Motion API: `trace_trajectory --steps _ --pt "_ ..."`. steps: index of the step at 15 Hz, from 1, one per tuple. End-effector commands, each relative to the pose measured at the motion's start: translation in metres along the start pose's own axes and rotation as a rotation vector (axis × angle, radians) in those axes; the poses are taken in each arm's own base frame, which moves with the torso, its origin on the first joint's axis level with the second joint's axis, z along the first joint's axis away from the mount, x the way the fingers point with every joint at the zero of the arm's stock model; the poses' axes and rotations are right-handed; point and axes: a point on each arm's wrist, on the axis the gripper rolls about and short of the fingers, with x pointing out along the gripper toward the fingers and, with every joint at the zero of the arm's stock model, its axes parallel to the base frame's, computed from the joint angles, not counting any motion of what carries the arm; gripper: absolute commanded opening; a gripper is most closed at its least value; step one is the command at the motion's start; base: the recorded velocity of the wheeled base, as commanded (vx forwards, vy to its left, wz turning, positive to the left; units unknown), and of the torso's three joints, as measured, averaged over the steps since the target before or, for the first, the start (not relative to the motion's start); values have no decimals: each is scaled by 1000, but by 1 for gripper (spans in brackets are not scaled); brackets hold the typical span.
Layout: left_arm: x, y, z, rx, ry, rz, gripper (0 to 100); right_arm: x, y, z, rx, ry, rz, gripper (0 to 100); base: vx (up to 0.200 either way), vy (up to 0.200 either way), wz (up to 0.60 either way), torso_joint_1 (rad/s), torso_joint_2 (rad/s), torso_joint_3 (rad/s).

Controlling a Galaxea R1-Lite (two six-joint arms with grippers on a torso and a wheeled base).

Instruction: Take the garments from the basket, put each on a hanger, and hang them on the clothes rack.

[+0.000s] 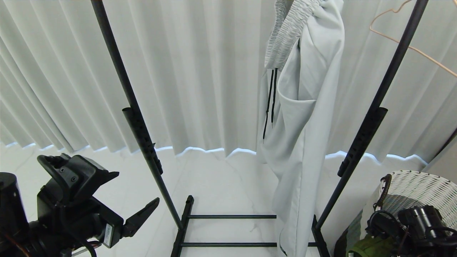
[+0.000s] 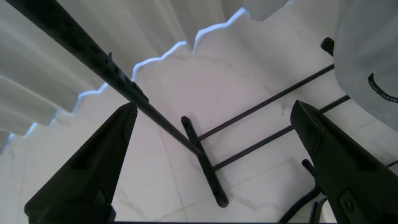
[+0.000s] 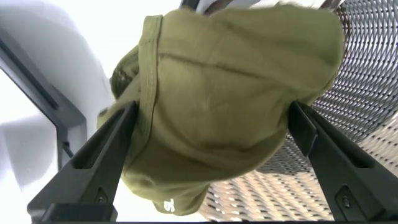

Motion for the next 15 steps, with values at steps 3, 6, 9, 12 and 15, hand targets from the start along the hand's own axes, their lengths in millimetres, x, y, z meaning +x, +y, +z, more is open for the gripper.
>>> trace_trajectory --steps 3,6,9,12,15 --pt "0 -2 -2 2 8 -11 100 0 -1 5 35 -21 -5 100 0 0 0 0 0 0" --pt "0 -3 -2 3 7 -14 100 -1 -1 5 67 -27 -7 100 0 0 0 0 0 0" --pt "0 -4 -2 6 8 -22 100 -2 -2 6 85 -30 -8 100 0 0 0 0 0 0" --pt "0 -4 -2 6 5 -21 100 -4 -2 6 86 -37 -10 0 0 0 0 0 0 0" --pt "-1 -4 -2 6 3 -20 100 -6 -1 6 83 -46 -12 0 0 0 0 0 0 0"
